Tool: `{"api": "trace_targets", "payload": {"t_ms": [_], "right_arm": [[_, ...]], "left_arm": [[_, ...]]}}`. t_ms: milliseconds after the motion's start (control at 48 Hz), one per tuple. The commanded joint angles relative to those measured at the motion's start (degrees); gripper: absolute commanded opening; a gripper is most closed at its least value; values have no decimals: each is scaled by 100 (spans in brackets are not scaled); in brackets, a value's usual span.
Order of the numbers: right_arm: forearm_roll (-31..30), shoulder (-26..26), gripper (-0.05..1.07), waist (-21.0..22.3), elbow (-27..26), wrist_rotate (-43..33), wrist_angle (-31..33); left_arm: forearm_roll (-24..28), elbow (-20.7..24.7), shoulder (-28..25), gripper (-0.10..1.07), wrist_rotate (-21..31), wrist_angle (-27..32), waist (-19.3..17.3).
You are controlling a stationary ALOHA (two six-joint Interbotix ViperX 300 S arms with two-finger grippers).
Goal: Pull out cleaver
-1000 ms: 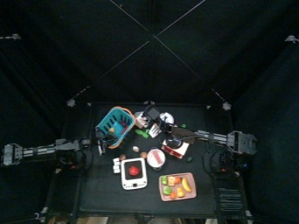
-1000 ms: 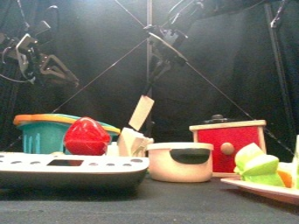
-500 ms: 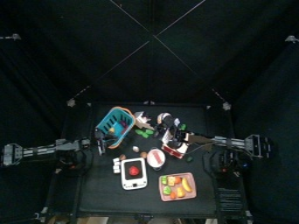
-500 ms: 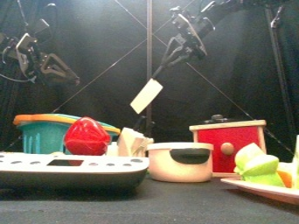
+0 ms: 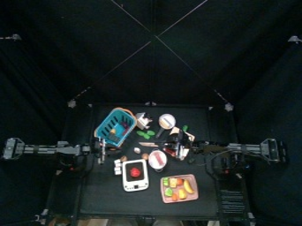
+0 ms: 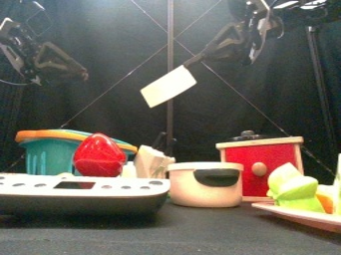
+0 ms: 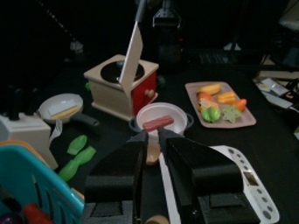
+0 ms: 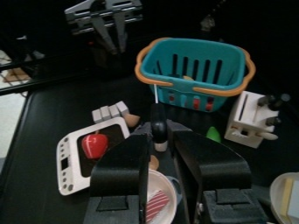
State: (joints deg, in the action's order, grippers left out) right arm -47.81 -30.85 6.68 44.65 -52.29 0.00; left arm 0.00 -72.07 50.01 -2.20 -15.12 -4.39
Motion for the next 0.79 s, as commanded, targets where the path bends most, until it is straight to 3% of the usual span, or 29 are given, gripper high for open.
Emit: {"api": "trace_targets", "payload": {"t_ms": [0, 333, 771], "right_arm": [[-123, -176, 58, 9, 114, 18, -571], [-659, 457, 58, 167, 88, 62, -1512], [-308, 729, 58, 369, 97, 70, -1767]], "left_arm": [[18, 35, -44, 62, 9, -299, 9], [62, -123, -483, 62, 0, -563, 105], [290, -70, -580, 62, 0, -580, 105]]}}
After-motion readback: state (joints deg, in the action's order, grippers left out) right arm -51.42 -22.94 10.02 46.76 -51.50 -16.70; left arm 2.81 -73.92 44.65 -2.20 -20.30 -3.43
